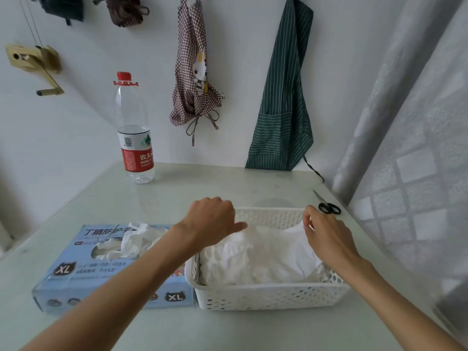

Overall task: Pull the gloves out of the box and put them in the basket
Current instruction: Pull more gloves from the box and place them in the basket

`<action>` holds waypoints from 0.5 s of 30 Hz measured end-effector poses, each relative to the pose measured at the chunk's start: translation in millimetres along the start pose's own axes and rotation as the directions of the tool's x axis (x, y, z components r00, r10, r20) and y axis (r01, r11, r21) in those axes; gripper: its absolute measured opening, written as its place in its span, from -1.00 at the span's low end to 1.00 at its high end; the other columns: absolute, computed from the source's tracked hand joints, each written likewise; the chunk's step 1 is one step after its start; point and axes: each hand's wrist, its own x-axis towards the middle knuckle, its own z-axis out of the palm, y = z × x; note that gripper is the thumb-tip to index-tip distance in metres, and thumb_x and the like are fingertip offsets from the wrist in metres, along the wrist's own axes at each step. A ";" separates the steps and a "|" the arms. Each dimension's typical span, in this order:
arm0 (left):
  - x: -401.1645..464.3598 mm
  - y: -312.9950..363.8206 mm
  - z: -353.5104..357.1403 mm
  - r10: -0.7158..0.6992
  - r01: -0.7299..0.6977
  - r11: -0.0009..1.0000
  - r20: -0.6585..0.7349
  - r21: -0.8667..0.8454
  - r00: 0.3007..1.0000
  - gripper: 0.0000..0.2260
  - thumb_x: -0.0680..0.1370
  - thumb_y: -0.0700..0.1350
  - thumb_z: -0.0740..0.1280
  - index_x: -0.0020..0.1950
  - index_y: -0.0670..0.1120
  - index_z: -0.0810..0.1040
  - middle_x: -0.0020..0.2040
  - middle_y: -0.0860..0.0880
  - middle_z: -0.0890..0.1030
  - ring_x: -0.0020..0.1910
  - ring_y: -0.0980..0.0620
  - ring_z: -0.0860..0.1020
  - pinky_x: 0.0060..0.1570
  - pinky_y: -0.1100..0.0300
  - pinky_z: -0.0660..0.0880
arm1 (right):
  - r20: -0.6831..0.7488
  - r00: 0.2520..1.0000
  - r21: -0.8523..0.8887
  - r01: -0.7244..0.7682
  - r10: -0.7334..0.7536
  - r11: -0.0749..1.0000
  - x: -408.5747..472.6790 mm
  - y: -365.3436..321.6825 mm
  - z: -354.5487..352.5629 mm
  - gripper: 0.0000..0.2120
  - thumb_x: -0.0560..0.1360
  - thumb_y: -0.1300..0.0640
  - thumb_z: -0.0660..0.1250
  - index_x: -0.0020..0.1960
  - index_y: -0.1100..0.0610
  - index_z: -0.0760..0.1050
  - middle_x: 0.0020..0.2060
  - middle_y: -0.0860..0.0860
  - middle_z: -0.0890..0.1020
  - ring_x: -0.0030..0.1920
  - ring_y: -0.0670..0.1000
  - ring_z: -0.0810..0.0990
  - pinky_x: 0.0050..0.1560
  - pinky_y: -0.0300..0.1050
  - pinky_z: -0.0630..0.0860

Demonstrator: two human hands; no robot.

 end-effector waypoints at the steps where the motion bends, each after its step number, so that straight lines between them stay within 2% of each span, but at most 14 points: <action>1: -4.3 -2.2 -0.7 0.009 -0.013 0.999 0.102 0.042 0.995 -0.61 0.54 0.23 0.21 0.00 -0.06 0.62 -0.07 -0.01 0.65 -0.09 -0.01 0.60 0.01 0.09 0.53 | -0.003 1.000 -0.022 0.008 -0.008 1.000 0.4 0.6 1.6 -0.90 0.60 0.23 0.14 -0.05 0.05 0.33 -0.28 -0.04 0.48 -0.36 0.02 0.44 -0.47 -0.19 0.23; 3: -9.6 -5.4 1.0 0.026 -0.054 0.994 0.258 0.099 0.966 -0.67 0.53 0.19 0.27 0.09 -0.01 0.61 0.03 0.01 0.64 0.04 0.00 0.56 -0.02 0.17 0.46 | 0.002 1.000 -0.043 0.015 -0.015 0.999 0.4 1.7 5.0 -0.87 0.58 0.27 0.14 -0.05 0.06 0.35 -0.30 -0.04 0.48 -0.36 0.03 0.44 -0.48 -0.19 0.21; 5: -11.2 -5.2 4.6 0.052 -0.084 0.992 0.305 0.093 0.951 -0.76 0.53 0.11 0.33 0.10 0.02 0.61 0.07 0.04 0.62 0.11 0.01 0.53 -0.08 0.23 0.37 | 0.010 1.000 -0.054 0.022 -0.022 0.998 0.5 2.0 6.4 -0.85 0.57 0.30 0.14 -0.03 0.06 0.37 -0.29 -0.04 0.50 -0.34 0.03 0.45 -0.47 -0.19 0.21; 8: -11.0 -7.6 1.0 0.048 -0.074 0.991 0.222 0.112 0.974 -0.87 0.54 0.00 0.33 0.04 0.03 0.62 0.06 0.08 0.63 0.11 0.04 0.53 -0.11 0.23 0.38 | -0.001 0.999 -0.065 0.045 -0.045 0.997 0.5 1.3 5.0 -0.85 0.58 0.29 0.13 -0.01 0.07 0.38 -0.25 -0.04 0.53 -0.32 0.03 0.48 -0.46 -0.20 0.22; 11: -8.1 -15.4 -5.3 0.029 -0.053 0.974 0.114 0.219 0.993 -0.85 0.57 -0.04 0.29 0.05 0.01 0.63 0.06 0.05 0.63 0.11 0.03 0.52 0.02 0.17 0.49 | -0.009 0.999 -0.068 0.049 -0.050 0.996 0.3 -2.3 5.7 -0.87 0.59 0.27 0.13 0.00 0.07 0.39 -0.23 -0.03 0.54 -0.30 0.05 0.47 -0.45 -0.21 0.19; 15: -11.0 -11.7 1.5 -0.003 -0.024 0.960 0.094 0.279 0.996 -0.78 0.56 -0.05 0.30 0.20 0.01 0.53 0.17 0.05 0.57 0.17 0.02 0.50 0.04 0.20 0.42 | 0.130 0.989 -0.100 0.076 -0.062 0.992 -3.6 -8.1 6.7 -0.86 0.59 0.25 0.14 0.06 0.10 0.42 -0.14 -0.01 0.57 -0.19 0.04 0.53 -0.30 -0.18 0.33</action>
